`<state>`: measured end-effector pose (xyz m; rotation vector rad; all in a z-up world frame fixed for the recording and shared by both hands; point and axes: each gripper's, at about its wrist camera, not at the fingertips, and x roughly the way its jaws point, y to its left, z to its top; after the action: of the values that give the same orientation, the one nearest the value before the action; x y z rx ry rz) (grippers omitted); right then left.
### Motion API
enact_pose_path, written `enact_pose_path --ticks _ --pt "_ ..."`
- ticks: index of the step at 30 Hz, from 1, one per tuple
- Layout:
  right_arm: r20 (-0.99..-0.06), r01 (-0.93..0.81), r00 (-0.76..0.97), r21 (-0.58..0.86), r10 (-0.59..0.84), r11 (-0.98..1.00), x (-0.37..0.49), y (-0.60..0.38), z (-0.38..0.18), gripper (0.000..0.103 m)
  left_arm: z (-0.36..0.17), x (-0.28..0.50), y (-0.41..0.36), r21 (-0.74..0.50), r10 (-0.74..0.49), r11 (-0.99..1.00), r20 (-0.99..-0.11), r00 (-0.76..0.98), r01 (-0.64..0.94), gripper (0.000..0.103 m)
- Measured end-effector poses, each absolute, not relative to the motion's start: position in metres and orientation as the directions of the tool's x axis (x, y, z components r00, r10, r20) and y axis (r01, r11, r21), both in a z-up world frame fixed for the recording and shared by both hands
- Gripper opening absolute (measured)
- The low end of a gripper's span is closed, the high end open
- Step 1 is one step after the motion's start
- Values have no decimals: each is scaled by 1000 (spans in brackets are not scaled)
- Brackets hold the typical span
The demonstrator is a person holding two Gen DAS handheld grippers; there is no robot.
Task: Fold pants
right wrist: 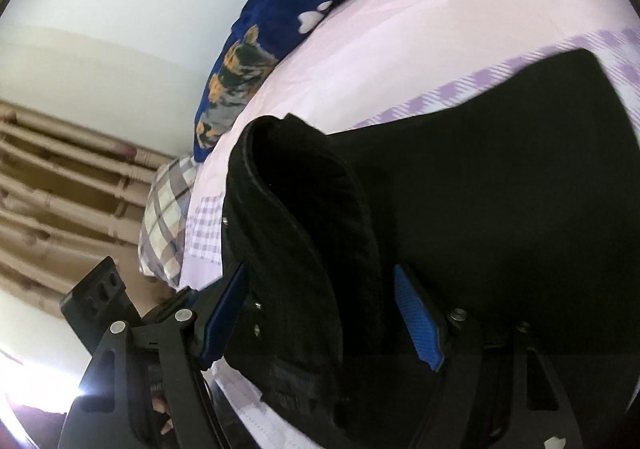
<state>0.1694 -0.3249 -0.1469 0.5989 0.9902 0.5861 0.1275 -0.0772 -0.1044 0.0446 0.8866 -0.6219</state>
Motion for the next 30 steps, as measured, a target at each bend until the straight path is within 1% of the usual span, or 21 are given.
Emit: enact_pose_path --ticks 3,4,5,6,7,9,11,13,14,18,22,26,30 --pt "-577 -198 414 698 704 688 174 -317 -149 67 -108 125 -81 -197 -484 823 -735 475 533 50" --pt "-579 -201 409 696 705 689 176 -314 -149 62 -108 126 -80 -208 -488 823 -734 472 528 50" --pt "-581 -198 408 697 705 689 177 -313 -150 51 -108 127 -78 -226 -499 821 -730 467 524 50" --pt "-581 -190 406 701 705 687 178 -312 -151 43 -109 129 -76 -242 -508 818 -727 461 522 50" --pt "-590 -162 413 702 694 694 177 -313 -153 29 -108 129 -73 -257 -518 816 -725 455 518 50" --pt "-595 -133 435 700 676 702 173 -313 -152 24 -106 133 -68 -306 -548 805 -713 438 508 50" --pt "-601 -121 470 681 646 722 164 -308 -141 16 -102 136 -56 -394 -599 784 -682 420 480 50" --pt "-599 -136 500 659 625 740 156 -301 -124 12 -94 139 -42 -470 -641 763 -640 424 444 50" --pt "-591 -140 506 662 628 736 153 -299 -118 12 -89 139 -34 -482 -644 764 -624 444 430 50" --pt "-568 -171 529 656 630 735 145 -294 -85 12 -69 138 -21 -466 -621 784 -600 505 409 50" --pt "-557 -182 572 629 602 756 140 -306 -56 11 -54 137 -21 -461 -628 778 -582 516 427 50" --pt "-575 -117 620 605 534 787 137 -338 -51 11 -53 139 -37 -453 -643 764 -585 495 459 50" --pt "-620 -23 636 580 460 814 140 -371 -67 11 -59 136 -60 -436 -658 746 -600 456 503 50"
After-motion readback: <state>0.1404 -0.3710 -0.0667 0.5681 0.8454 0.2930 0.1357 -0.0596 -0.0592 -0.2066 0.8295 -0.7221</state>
